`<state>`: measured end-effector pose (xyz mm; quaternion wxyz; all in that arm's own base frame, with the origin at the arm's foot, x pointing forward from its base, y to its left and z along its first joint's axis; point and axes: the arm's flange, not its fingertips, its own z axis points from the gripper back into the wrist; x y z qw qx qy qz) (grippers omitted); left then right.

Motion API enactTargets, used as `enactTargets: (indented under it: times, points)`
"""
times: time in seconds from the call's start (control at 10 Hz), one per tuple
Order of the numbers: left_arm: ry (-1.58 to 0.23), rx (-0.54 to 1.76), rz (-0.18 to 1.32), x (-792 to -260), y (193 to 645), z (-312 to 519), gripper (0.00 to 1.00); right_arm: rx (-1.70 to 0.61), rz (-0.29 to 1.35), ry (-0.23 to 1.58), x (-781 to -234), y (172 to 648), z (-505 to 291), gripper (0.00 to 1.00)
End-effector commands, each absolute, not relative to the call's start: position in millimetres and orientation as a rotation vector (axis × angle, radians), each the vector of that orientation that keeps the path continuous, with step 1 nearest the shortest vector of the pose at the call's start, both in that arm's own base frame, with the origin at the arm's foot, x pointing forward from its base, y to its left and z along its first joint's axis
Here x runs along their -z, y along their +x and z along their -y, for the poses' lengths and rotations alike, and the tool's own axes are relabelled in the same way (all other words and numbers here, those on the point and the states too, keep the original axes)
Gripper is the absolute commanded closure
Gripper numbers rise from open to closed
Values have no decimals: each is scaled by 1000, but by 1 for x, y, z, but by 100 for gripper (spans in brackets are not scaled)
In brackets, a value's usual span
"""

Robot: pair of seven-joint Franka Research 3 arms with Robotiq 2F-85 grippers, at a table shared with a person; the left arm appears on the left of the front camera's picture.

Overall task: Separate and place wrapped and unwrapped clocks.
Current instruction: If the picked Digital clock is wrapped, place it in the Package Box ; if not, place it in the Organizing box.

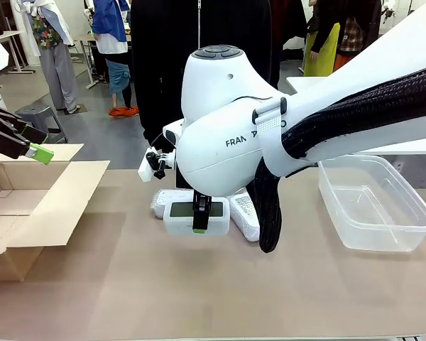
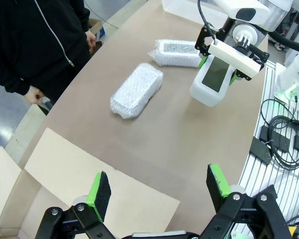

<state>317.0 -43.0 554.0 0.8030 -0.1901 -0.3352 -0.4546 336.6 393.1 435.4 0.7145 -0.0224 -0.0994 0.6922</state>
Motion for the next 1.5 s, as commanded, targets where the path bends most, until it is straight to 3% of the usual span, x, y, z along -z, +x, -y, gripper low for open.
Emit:
enactTargets:
  times: [0.0, 1.3, 1.4]
  points:
    - [-421, 987, 731, -554, 319, 42, 0, -1533, 226, -54, -437, 336, -393, 43]
    - [-421, 987, 731, -554, 319, 42, 0, -1533, 226, -54, -437, 336, -393, 43]
    - [-421, 987, 731, -554, 319, 42, 0, -1533, 220, -50, -435, 337, -393, 22]
